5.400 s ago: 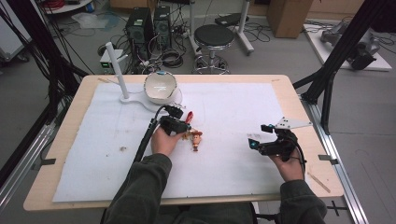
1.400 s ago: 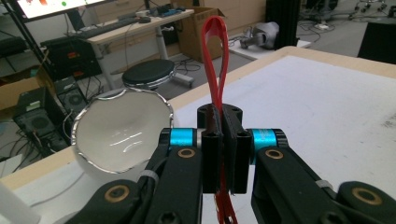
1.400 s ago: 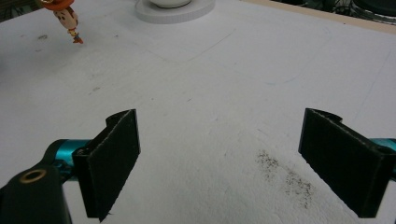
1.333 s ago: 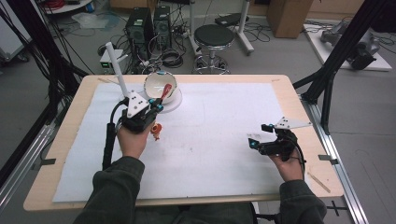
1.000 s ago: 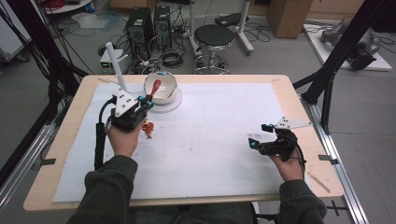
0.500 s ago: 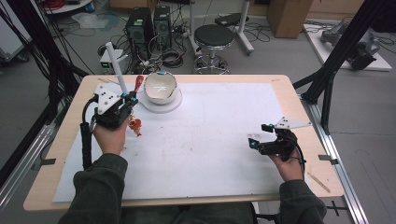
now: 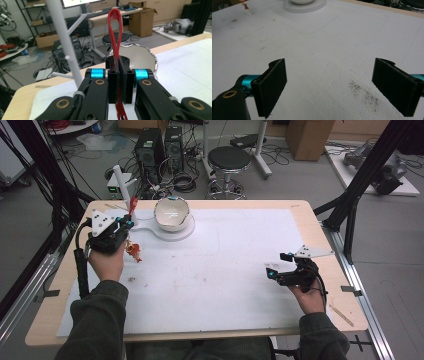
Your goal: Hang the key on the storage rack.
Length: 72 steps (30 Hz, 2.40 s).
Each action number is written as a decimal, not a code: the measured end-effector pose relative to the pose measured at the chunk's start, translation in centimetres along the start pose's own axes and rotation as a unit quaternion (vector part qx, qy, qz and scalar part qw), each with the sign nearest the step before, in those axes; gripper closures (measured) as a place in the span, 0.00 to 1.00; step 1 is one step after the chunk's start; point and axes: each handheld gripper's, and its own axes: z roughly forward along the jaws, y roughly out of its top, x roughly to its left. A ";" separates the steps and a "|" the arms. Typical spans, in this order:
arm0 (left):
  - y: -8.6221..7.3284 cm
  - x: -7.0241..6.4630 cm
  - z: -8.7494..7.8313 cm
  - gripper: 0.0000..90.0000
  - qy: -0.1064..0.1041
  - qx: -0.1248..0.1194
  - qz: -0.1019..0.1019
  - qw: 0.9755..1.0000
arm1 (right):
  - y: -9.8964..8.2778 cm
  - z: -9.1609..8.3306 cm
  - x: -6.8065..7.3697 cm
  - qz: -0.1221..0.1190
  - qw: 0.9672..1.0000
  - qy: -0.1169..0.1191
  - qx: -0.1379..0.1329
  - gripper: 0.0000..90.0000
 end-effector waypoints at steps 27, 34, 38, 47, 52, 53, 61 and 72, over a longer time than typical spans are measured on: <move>-1.6 3.3 2.6 0.96 0.068 0.050 -0.011 0.996 | 0.0 0.3 -0.1 -0.001 1.000 0.005 0.000 0.13; -1.7 3.6 3.2 0.96 0.076 0.062 -0.011 0.995 | 0.0 0.4 -0.1 -0.004 1.000 0.006 0.001 0.13; -1.6 3.7 3.5 0.96 0.081 0.065 -0.011 0.995 | 0.0 0.4 -0.1 0.000 1.000 0.006 0.002 0.13; -2.0 3.7 4.2 0.96 0.089 0.090 -0.009 0.992 | 0.0 0.4 -0.1 -0.002 1.000 0.007 0.002 0.13; -2.2 3.9 4.5 0.96 0.090 0.100 -0.015 0.991 | 0.0 0.4 -0.1 -0.002 1.000 0.007 0.001 0.13; -2.2 3.9 4.5 0.96 0.088 0.102 -0.014 0.991 | 0.0 0.4 -0.1 -0.002 1.000 0.007 0.001 0.13; -2.3 3.9 4.6 0.96 0.088 0.105 -0.015 0.991 | 0.0 0.4 -0.1 -0.003 1.000 0.007 0.001 0.13; -2.2 3.8 5.2 0.96 0.088 0.116 -0.012 0.989 | 0.0 0.4 0.0 -0.002 1.000 0.008 0.004 0.13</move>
